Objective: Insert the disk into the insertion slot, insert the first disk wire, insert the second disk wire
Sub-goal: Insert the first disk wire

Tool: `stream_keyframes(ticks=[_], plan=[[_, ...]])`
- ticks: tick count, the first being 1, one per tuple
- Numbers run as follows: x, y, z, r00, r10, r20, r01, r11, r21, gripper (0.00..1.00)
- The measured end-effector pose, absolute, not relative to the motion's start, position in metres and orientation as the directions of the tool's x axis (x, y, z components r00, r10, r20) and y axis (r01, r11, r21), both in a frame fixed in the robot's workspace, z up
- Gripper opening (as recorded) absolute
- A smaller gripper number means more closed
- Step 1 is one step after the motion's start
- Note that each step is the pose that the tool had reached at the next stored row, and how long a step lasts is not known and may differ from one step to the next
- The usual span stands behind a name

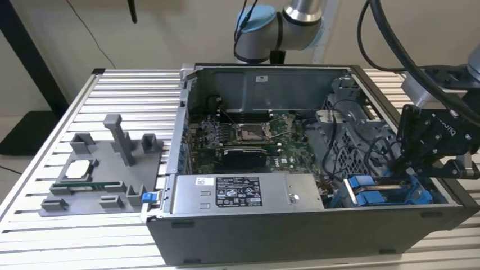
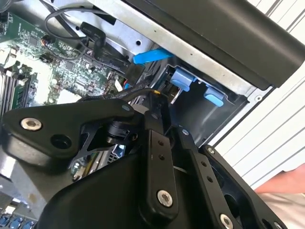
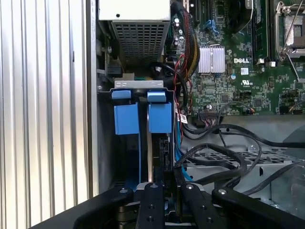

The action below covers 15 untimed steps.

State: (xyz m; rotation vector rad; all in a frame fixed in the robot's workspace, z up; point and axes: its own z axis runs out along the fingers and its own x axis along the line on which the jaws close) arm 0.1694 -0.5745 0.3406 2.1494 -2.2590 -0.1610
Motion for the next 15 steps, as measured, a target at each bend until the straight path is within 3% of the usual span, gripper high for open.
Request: stream_keyframes(ticks=[15], plan=[[0.1707,-0.5730,0.3387,-0.017,-0.998,-0.058,-0.996,0.012,0.088,0.00]])
